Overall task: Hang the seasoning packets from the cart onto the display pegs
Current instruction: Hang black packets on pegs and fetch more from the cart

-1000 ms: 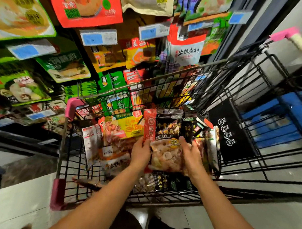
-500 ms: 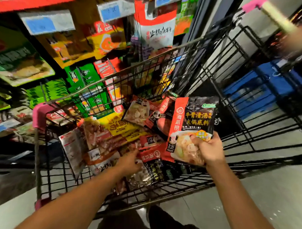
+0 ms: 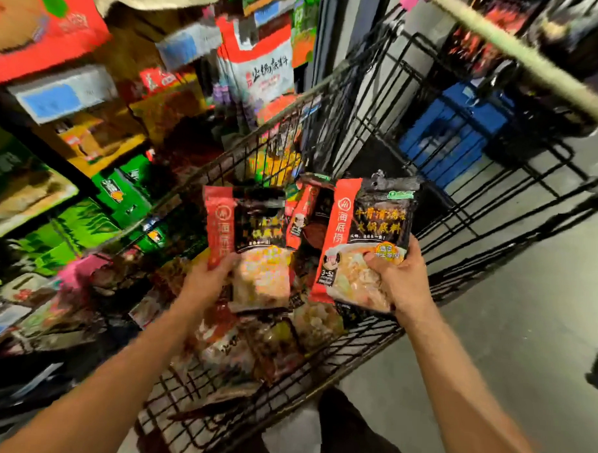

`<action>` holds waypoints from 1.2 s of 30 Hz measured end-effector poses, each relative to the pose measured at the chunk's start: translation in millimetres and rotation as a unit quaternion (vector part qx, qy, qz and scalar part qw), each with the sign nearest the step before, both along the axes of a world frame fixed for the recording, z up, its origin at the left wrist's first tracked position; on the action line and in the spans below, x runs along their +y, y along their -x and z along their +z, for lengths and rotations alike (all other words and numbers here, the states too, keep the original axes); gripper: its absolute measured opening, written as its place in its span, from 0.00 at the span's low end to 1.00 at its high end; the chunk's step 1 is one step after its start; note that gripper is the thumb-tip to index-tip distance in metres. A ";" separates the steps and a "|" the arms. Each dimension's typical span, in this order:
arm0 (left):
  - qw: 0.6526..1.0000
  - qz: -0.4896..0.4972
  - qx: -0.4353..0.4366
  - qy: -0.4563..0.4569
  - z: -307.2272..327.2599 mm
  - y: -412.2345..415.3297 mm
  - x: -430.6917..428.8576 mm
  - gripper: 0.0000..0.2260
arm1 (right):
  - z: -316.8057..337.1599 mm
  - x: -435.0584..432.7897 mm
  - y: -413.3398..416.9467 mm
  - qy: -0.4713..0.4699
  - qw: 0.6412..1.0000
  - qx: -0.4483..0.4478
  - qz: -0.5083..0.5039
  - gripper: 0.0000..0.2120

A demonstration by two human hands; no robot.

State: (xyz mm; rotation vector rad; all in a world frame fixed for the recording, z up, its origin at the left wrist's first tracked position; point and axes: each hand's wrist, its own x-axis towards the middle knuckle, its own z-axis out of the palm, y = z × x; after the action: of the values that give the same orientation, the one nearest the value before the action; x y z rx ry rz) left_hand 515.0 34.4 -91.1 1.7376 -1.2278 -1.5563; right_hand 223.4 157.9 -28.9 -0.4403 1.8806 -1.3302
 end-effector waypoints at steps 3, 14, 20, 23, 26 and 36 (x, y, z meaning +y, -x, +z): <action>0.989 -0.027 0.125 -0.070 34.0 3.1 -4.3 0.04 | 3.3 6.9 -26.8 0.030 0.999 0.004 0.019 0.26; 0.949 -0.164 0.203 -0.176 73.7 28.7 38.9 0.16 | 32.0 43.5 -109.6 0.087 0.994 -0.050 0.038 0.32; 0.965 -0.217 0.145 -0.025 70.5 34.8 59.2 0.24 | 31.1 59.0 -123.1 0.110 0.987 -0.107 0.045 0.37; 0.963 -0.239 0.119 -0.021 65.9 18.0 61.3 0.21 | 23.2 65.4 -120.8 0.088 0.990 -0.104 0.028 0.41; 0.955 -0.250 0.123 -0.105 47.1 -20.8 58.9 0.21 | 18.3 70.6 -116.5 0.068 0.993 -0.098 -0.017 0.47; 0.688 -0.676 -0.262 0.032 -23.9 -80.9 88.8 0.11 | 7.3 60.6 -122.3 0.052 0.995 -0.077 -0.021 0.49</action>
State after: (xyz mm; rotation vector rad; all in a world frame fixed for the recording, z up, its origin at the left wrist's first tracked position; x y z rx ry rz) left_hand 595.9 123.2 -115.0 1.0964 -3.2814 -1.5146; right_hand 345.7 218.5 -21.6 -0.3417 1.7085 -1.4520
